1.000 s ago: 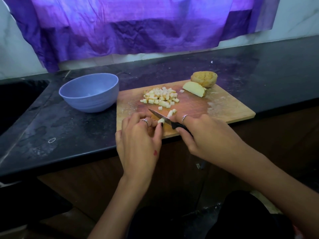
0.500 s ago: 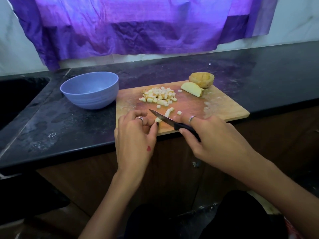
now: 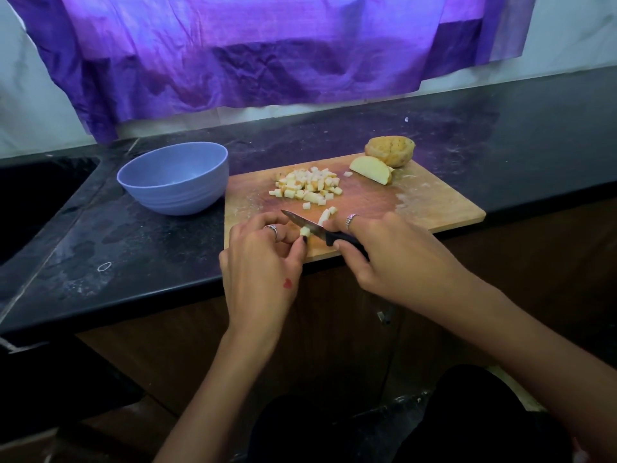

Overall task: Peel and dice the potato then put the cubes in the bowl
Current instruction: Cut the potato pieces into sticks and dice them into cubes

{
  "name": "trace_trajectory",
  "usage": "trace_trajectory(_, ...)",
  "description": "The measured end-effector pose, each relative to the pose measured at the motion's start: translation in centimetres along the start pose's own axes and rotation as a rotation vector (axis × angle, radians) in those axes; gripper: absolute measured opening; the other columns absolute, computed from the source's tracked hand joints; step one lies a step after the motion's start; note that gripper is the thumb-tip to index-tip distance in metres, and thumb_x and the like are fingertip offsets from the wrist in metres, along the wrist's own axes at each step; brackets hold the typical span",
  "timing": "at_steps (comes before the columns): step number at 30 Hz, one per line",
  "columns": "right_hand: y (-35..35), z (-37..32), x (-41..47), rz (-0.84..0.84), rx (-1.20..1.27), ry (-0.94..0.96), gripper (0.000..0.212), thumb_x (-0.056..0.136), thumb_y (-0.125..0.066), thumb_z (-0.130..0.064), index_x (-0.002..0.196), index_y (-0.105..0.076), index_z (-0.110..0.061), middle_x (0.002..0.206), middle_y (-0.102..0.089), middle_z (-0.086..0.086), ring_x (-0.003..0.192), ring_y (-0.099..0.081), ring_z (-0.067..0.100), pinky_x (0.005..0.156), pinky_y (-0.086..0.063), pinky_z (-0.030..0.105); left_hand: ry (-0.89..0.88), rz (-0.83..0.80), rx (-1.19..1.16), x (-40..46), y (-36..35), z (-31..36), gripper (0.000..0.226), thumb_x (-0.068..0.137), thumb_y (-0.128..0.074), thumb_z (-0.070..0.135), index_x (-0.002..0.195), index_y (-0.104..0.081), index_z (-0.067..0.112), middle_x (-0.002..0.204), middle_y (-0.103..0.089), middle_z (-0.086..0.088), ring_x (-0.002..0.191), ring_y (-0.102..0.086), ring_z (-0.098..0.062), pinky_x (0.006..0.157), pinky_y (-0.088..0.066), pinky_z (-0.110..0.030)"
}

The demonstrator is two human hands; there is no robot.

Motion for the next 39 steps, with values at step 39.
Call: trace_trajectory(39, -0.2, 0.6, -1.3, 0.034, 0.127, -0.019, 0.037, 0.098, -0.043, -0.039, 0.135, -0.043, -0.042, 0.089, -0.062, -0.009, 0.074, -0.055, 0.005, 0.065, -0.049, 0.024, -0.033, -0.031, -0.044, 0.8, 0.4, 0.1, 0.014, 0.084, -0.070, 0.028, 0.078, -0.061, 0.035, 0.110, -0.052, 0.017, 0.102, -0.034, 0.003, 0.099, -0.041, -0.047)
Point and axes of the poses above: each hand's wrist, its own x-axis towards the middle knuckle, its own y-axis out of the back of the hand, z = x × y, the point moved 7 cm from there along x, towards the middle knuckle
